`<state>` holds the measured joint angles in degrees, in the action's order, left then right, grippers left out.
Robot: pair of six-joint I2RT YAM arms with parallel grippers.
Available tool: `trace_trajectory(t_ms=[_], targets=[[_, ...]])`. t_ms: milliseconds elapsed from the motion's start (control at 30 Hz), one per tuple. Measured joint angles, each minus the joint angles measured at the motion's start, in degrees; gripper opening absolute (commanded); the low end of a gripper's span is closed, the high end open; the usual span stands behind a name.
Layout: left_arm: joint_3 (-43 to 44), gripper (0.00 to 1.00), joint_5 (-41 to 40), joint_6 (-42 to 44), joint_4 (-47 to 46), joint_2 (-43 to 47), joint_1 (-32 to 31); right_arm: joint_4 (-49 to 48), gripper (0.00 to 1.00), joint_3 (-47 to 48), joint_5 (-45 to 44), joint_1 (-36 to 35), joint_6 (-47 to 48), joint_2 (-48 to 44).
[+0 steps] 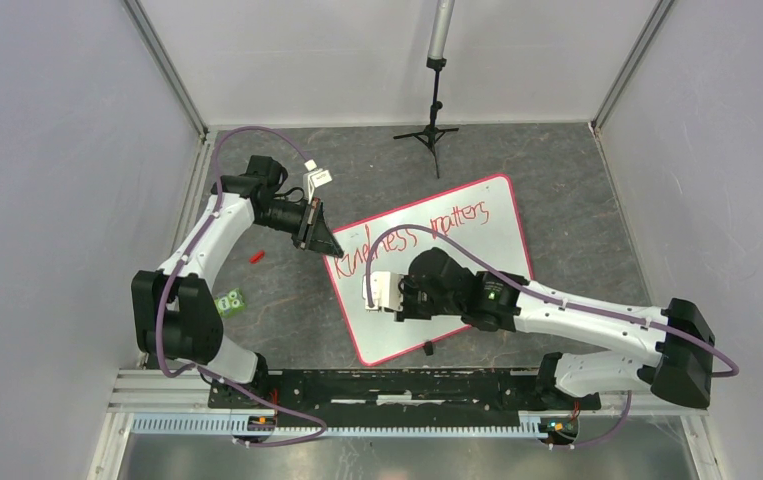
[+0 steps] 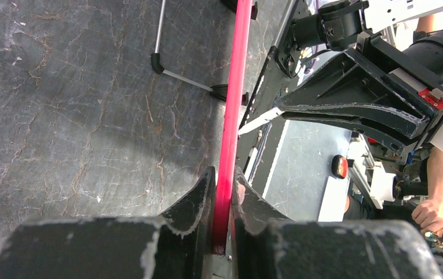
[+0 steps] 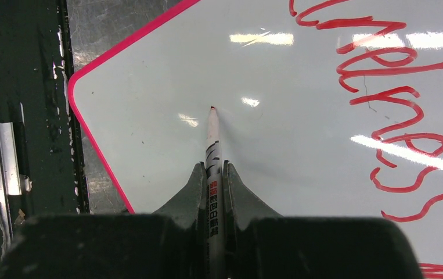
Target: Write a sentence on the whiteboard
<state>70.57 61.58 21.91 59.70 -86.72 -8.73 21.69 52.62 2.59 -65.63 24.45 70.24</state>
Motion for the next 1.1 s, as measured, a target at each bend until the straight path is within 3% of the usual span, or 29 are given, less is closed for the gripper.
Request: trace_trajectory(t_ms=[767, 1100], targets=[[0.0, 0.02, 0.0, -0.02, 0.02, 0.0, 0.0, 3.26, 0.0, -1.01, 2.78, -2.91, 2.01, 0.04], [0.0, 0.02, 0.0, 0.0, 0.02, 0.0, 0.0, 3.13, 0.0, 0.37, -0.48, -2.78, 1.97, 0.11]])
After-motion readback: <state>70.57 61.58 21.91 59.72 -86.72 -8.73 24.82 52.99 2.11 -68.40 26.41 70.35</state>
